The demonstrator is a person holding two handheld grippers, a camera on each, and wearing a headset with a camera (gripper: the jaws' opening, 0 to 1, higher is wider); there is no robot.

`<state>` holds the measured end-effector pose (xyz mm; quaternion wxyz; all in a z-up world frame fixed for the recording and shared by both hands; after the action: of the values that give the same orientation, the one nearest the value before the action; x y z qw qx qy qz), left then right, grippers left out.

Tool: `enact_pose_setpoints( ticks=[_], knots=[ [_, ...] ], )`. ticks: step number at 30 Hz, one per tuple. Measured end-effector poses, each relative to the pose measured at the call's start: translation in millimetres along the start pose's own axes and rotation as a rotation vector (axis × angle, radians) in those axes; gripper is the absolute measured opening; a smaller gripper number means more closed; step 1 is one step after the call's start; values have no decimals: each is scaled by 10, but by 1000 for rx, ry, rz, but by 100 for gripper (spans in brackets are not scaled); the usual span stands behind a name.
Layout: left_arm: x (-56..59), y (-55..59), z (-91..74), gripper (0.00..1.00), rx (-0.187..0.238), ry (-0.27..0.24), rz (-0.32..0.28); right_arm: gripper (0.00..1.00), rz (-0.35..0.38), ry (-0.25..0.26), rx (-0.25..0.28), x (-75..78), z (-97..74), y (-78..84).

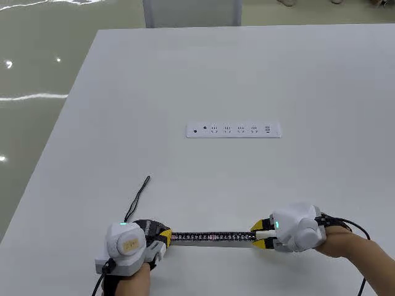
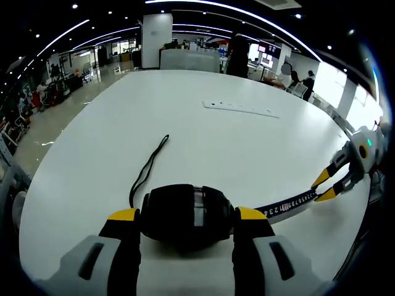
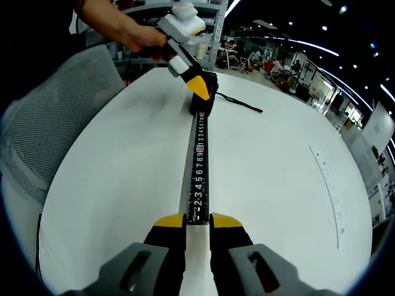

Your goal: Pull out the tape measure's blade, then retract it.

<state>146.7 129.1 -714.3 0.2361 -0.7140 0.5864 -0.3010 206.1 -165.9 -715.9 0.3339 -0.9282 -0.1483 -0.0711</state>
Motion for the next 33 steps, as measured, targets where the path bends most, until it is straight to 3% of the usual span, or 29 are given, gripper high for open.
enact_pose_setpoints(
  ticks=[33],
  knots=[
    [-35, 1, 18, 55, -5, 8, -12, 13, -17, -10, 21, 38, 116, -133]
  ],
)
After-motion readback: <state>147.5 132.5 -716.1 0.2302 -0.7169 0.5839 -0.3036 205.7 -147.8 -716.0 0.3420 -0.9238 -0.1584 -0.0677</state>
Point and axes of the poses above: the centre of the closed fingertips' face, and the gripper's own axes: z roughly forward along the fingers, x roughly to its right, y roughly out of its underside, the point moved 8 cm from there along -z, roughly backward along the fingers, and after that the axes turned 8 degrees about -z, right-handed, at the moved point
